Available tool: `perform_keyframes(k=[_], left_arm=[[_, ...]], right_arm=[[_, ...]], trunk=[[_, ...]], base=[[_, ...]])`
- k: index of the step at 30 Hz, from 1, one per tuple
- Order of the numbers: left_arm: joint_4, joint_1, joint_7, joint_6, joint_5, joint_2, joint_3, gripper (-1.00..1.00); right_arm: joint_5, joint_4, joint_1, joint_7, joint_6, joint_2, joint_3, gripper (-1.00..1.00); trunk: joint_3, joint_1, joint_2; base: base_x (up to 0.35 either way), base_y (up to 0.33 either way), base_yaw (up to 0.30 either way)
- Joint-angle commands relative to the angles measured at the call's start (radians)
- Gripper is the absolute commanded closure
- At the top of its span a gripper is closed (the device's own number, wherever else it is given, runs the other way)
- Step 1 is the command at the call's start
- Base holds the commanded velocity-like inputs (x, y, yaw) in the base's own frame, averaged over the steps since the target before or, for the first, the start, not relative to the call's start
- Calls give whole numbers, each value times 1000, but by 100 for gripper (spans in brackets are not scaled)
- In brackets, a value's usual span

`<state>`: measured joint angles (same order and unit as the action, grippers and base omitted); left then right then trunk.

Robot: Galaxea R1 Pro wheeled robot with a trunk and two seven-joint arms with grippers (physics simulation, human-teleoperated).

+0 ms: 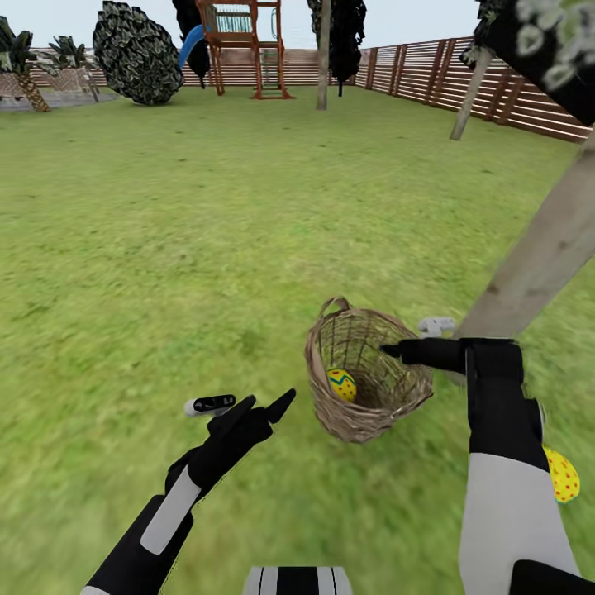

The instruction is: Take the three Easter eggs out of the wicker basket on the lawn in the garden, then place them on the lawn next to a single tree (choose any tree) so that all three eggs are next to the same tree and none are left in the basket.

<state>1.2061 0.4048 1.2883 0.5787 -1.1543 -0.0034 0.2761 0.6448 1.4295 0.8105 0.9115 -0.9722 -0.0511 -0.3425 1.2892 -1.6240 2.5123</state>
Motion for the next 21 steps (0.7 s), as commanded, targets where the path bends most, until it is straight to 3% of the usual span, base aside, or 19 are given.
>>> perform_keyframes(k=[1, 2, 6, 10, 17, 21], left_arm=[[0, 0, 2, 10, -7, 0, 1, -100], [1, 0, 3, 11, -7, 3, 1, -100], [2, 0, 10, 11, -8, 18, -18, -100], [-1, 0, 12, 11, -8, 21, -25, -100], [-8, 0, 18, 9, -8, 24, -27, -100], [-50, -1, 54, 4, -10, 23, -27, -100]], right_arm=[[6, -4, 1, -51, -3, -1, 14, -100], [3, -15, 1, -159, -1, -3, 45, -100], [2, -24, -4, -271, -1, -18, 105, -100], [9, -34, -10, -289, -2, -22, 120, -100], [14, -80, -11, -291, -5, -16, 128, -100], [15, -118, -11, -291, -7, -11, 130, -100]], trunk=[[1, 0, 0], [1, 0, 0], [1, 0, 0], [1, 0, 0], [1, 0, 0], [1, 0, 0]], base=[[268, 181, 15], [270, 183, 6], [271, 188, 2], [217, 159, 0], [19, 14, 0], [1, 1, 0]])
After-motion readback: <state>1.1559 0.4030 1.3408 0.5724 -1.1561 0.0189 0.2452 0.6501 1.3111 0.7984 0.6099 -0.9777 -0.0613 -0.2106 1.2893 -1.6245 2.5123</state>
